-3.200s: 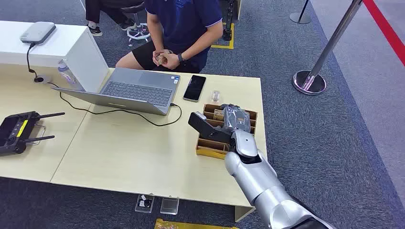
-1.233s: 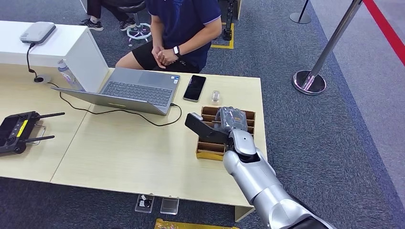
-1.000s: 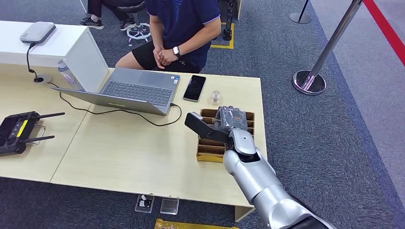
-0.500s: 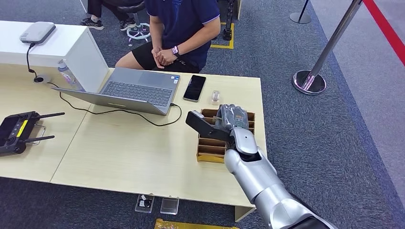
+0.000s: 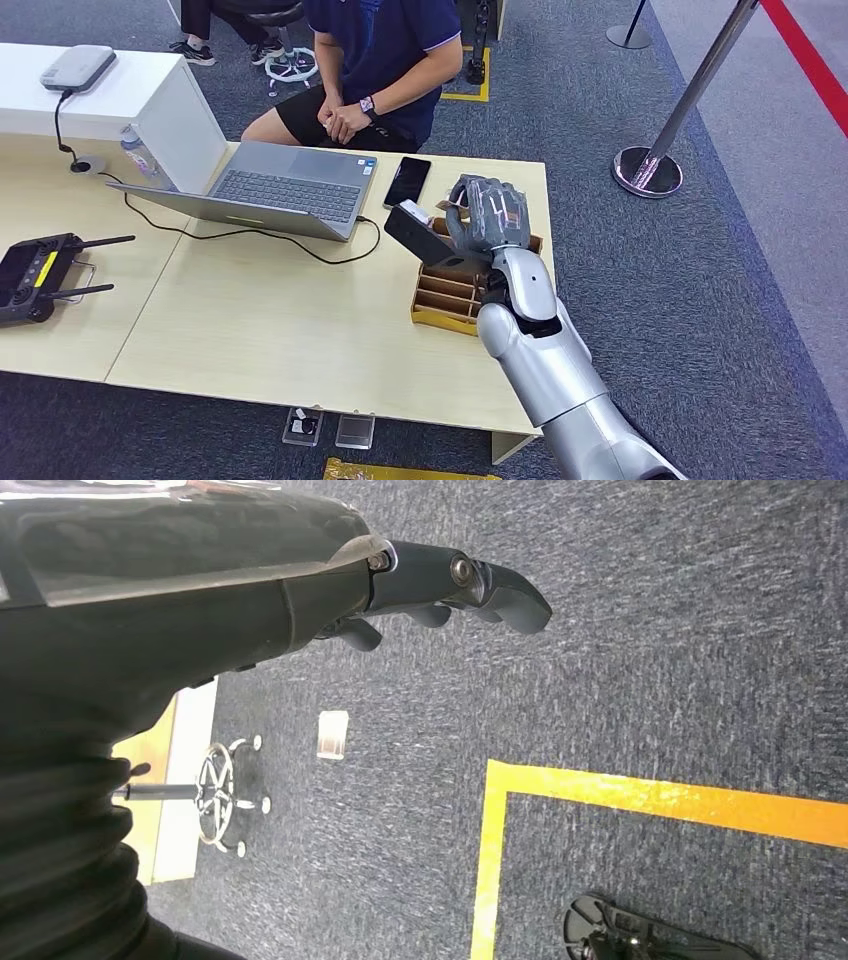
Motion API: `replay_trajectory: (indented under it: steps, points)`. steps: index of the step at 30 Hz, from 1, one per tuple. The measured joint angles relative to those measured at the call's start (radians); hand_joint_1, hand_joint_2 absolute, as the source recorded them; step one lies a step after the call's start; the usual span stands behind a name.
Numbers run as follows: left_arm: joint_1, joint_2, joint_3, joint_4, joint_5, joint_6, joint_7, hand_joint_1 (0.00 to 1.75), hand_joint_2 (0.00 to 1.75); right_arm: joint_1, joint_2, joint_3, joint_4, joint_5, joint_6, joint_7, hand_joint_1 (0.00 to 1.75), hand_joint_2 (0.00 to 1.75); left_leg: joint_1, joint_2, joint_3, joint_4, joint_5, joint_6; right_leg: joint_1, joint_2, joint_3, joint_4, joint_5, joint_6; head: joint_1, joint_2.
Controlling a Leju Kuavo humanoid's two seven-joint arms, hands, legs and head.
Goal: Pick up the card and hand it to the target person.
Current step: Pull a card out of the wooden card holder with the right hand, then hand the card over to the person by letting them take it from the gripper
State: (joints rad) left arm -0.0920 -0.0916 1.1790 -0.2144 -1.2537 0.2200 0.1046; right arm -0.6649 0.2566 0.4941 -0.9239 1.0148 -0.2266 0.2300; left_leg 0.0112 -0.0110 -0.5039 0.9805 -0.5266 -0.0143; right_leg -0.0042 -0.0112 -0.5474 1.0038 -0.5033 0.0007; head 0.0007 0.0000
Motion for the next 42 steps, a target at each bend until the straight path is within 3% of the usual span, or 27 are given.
replay_trajectory:
  steps: [8,21,29,41,42]
  points:
    - [-0.001,0.002,0.001,0.0,-0.008,-0.002,-0.016,0.0,1.75,-0.006,-0.027,0.039,-0.064,0.101,-0.06,-0.077,1.41,1.75,0.0,0.0,0.0,0.0,0.0,0.0,0.0,0.0,0.0,0.0,0.0,0.0,0.0,0.0]
    - [-0.012,0.011,-0.003,0.0,-0.039,-0.004,-0.033,0.0,1.75,-0.229,0.03,0.059,0.323,0.278,-0.311,-0.08,1.41,1.75,0.0,0.0,0.0,0.0,0.001,-0.001,0.0,0.0,0.0,0.0,0.001,-0.001,0.0,0.0]
    - [-0.018,0.017,-0.003,0.0,-0.042,-0.01,-0.032,0.0,1.75,-0.29,0.051,0.059,0.432,0.322,-0.317,-0.061,1.41,1.75,0.0,0.0,0.0,0.0,0.001,-0.001,0.0,0.001,0.0,0.0,0.001,-0.001,0.0,0.0]
    - [-0.019,0.02,-0.003,0.0,-0.043,-0.017,-0.041,0.0,1.75,-0.3,0.06,0.059,0.492,0.336,-0.317,-0.045,1.41,1.75,0.0,0.0,0.0,0.0,0.001,-0.001,0.0,0.001,0.0,0.0,0.001,-0.001,0.0,0.0]
    - [-0.019,0.02,-0.003,0.0,-0.043,-0.018,-0.041,0.0,1.75,-0.301,0.06,0.059,0.495,0.336,-0.317,-0.045,1.06,1.75,0.0,0.0,0.0,0.0,0.001,-0.001,0.0,0.001,0.0,0.0,0.001,-0.001,0.0,0.0]
